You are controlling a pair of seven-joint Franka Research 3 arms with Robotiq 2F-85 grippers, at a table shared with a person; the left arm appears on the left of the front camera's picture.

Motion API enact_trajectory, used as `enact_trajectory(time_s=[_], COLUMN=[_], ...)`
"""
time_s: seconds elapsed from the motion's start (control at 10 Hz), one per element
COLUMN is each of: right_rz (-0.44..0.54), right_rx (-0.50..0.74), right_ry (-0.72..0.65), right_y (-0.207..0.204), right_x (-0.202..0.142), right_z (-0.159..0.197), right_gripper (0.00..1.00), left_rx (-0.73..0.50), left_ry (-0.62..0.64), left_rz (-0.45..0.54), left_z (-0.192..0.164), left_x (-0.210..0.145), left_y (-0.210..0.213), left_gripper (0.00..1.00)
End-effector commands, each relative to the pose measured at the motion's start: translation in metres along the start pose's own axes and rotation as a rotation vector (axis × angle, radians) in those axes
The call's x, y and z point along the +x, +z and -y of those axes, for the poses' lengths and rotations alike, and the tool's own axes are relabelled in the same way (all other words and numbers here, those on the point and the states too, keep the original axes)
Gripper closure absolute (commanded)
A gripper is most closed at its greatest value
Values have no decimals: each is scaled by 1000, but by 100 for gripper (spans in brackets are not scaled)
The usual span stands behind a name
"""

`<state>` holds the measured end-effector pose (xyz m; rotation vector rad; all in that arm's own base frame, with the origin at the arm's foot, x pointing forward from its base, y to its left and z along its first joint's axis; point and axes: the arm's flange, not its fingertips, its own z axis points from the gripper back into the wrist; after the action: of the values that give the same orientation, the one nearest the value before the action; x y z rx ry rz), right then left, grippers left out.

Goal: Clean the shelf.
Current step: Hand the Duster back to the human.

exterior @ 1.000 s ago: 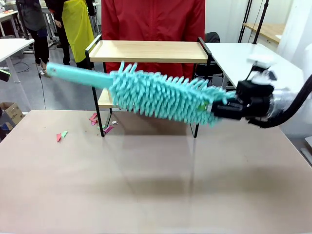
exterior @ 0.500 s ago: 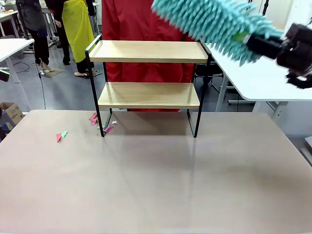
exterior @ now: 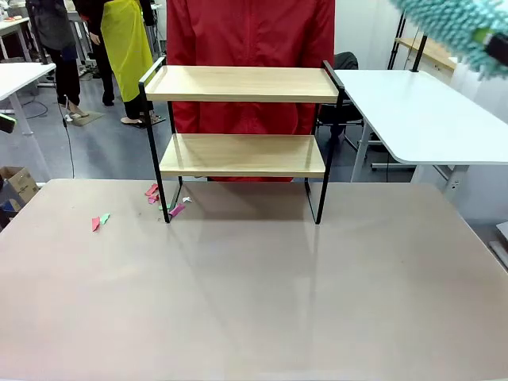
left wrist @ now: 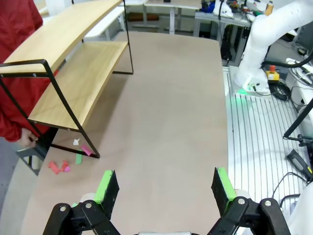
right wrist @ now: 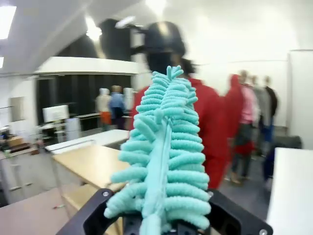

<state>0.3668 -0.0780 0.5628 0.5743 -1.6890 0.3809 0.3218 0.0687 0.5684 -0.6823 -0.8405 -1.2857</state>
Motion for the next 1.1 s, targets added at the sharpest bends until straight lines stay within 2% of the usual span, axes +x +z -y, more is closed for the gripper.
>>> enact_trajectory(time_s=[0.0,0.2,0.4,0.6,1.0], right_rz=[18,-12,-87,-173,-338], right_rx=[-181,-254,-297,-332,-323], right_ry=[-19,-36,-38,-49,-135], right_y=[15,32,38,43,52], right_x=[1,-2,-19,-48,-121], right_z=[13,29,37,40,32], right_gripper=[84,84,84,84,84], left_rx=[-3,-3,-3,-3,-3], left_ry=[-13,-13,-13,-13,-13], left_rz=[19,19,19,19,19], left_z=[-1,-1,-1,-1,-1], left_x=[2,2,2,2,2], left_y=[0,0,0,0,0], left_gripper=[0,0,0,0,0])
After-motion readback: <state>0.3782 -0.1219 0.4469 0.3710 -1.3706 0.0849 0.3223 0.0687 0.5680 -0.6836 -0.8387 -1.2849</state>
